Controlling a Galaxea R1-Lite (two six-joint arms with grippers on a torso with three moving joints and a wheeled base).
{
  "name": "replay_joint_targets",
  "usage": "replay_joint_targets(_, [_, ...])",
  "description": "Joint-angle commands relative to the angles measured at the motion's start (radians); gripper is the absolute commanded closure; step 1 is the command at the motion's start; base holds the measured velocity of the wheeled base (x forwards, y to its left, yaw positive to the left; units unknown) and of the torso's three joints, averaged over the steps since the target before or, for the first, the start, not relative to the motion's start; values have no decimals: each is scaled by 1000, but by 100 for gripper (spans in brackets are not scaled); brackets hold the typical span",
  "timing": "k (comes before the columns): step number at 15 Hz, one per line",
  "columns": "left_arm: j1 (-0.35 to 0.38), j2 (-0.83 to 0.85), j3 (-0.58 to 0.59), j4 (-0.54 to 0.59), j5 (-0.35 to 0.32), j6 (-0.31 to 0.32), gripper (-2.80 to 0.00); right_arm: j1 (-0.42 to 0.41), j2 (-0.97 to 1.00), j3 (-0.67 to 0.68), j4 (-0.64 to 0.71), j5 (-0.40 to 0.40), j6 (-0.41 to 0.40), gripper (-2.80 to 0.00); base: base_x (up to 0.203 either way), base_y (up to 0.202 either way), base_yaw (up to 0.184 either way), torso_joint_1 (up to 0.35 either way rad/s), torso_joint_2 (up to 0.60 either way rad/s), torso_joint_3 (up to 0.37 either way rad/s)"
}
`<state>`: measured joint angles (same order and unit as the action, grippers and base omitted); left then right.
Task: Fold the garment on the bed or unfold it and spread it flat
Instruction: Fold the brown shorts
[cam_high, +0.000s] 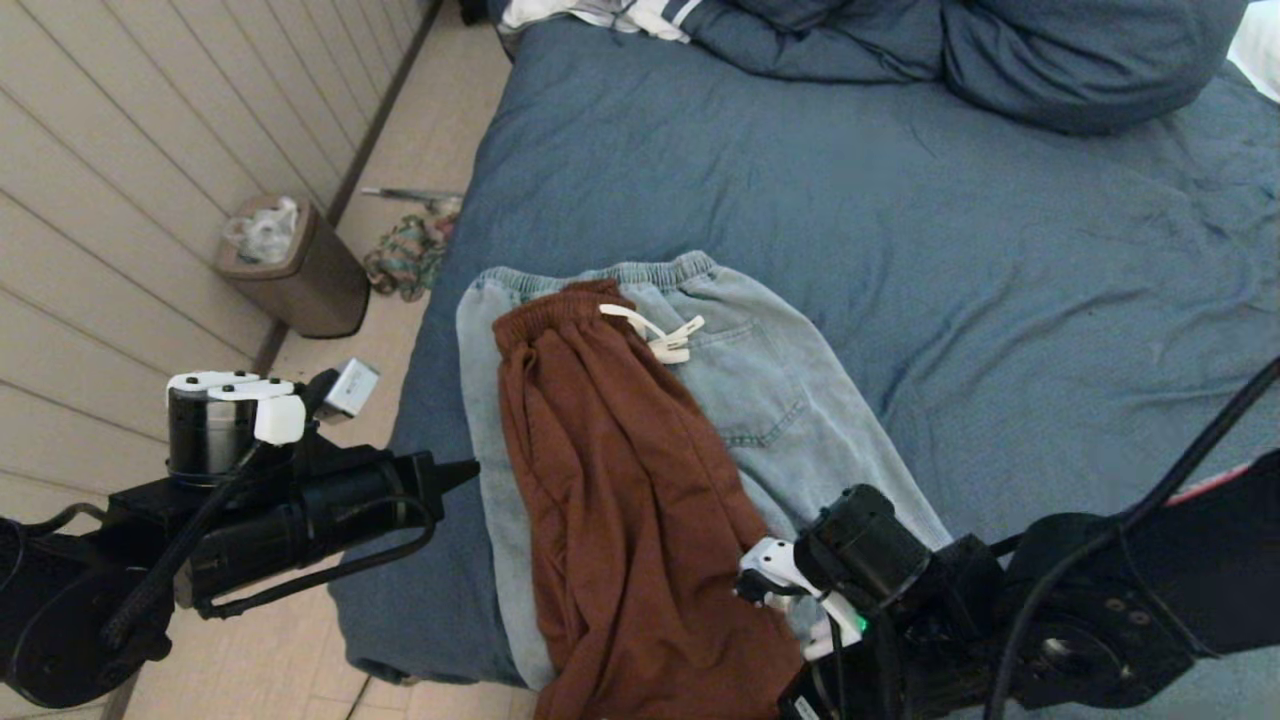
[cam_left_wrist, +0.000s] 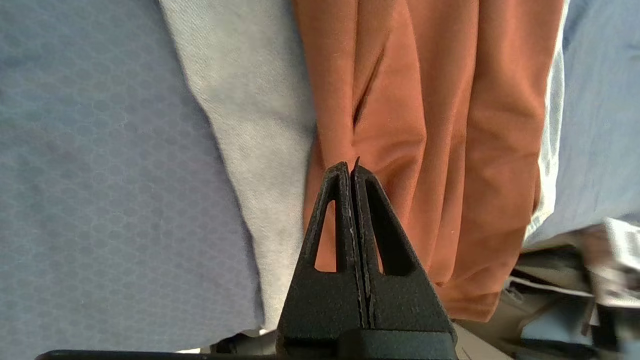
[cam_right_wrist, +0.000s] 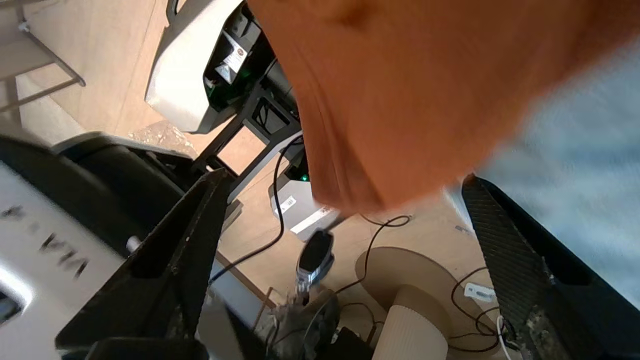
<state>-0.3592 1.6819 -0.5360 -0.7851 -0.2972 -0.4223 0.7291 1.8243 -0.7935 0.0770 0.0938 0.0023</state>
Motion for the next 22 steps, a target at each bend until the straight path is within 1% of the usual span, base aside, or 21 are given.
replay_joint_targets(1, [-1,10,-1,-5,-2,-3,0,-1,101,-28,-18,3,-3,-280,0,0,0,0,0,0])
replay_joint_targets(4, [-5,21,-1,-5,-2,-3,0,11,109,-50,-18,5,-2,-280,0,0,0,0,0,0])
replay_joint_targets(5, [-14,24,-2,-5,-2,-3,0,18,109,-51,-17,5,-1,0,0,0,0,0,0,0])
replay_joint_targets(8, [-27,34,-1,-5,-1,-3,0,30,118,-33,-20,3,-5,0,0,0,0,0,0,0])
replay_joint_targets(17, [-27,33,1,-6,0,-4,0,50,129,-50,-22,1,-28,0,0,0,0,0,0,0])
replay_joint_targets(20, [-27,33,1,-8,1,-4,0,50,93,-102,-22,3,-13,0,0,0,0,0,0,0])
replay_joint_targets(21, [-27,34,5,-24,1,-4,0,51,83,-117,-21,3,-3,0,0,0,0,0,0,0])
replay_joint_targets(22, [-27,35,7,-26,1,-4,0,52,67,-167,-20,2,18,0,0,0,0,0,0,0])
